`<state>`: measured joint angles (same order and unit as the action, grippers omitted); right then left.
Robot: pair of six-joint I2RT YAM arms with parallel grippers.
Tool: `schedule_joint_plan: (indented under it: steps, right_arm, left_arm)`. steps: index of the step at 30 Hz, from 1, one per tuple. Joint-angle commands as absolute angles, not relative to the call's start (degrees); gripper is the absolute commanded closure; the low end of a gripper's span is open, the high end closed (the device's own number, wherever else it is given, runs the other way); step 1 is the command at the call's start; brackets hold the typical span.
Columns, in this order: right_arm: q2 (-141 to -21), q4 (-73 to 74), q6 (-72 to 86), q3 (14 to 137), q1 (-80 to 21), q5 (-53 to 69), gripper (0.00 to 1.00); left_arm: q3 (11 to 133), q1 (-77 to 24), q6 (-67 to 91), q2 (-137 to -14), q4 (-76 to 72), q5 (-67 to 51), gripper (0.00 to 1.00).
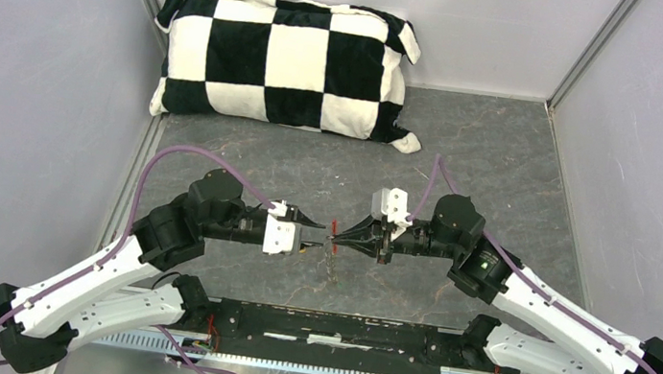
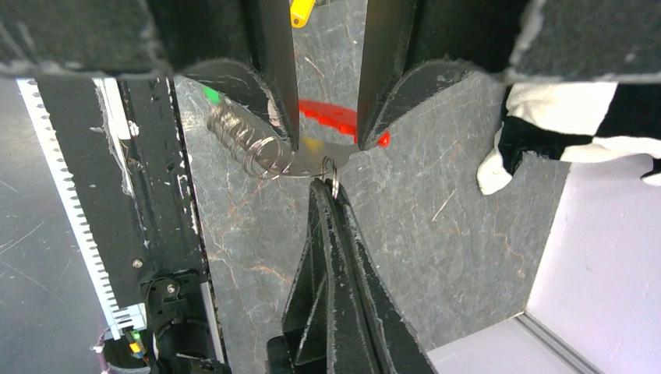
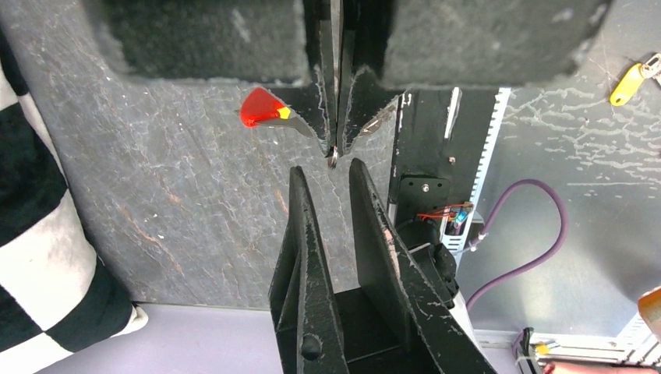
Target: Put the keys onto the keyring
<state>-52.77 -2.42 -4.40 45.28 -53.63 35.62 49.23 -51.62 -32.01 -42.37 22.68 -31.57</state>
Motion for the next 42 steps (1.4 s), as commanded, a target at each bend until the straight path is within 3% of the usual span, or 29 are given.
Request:
schedule_joint_plan:
  steps: [1, 13, 25, 36, 42]
  right_arm:
    - [-51.88, -13.33, -0.10, 43.37, -53.63, 37.24, 0.99]
    - [-52.83, -18.71, 4.38, 41.40, -53.57, 38.91, 0.99]
    - [-53.60, -19.59, 4.70, 41.40, -53.62, 40.15, 0.99]
    - [-54.54, -18.69, 4.49, 41.75, -53.65, 42.52, 0.99]
    - [-54.54, -18.26, 4.10, 42.17, -53.87, 43.06, 0.99]
  left_arm:
    - [50.69, -51.77, -30.42, -41.90, 22.60, -31.41, 0.60]
    - [50.27, -51.76, -26.90, -42.61, 21.30, -35.08, 0.64]
    - [50.37, -51.77, -25.75, -43.00, 19.82, -35.84, 0.76]
    - [50.91, -51.77, -27.17, -43.66, 19.90, -35.96, 0.77]
    - [50.82, -51.75, -29.05, -43.73, 21.10, -36.49, 0.98]
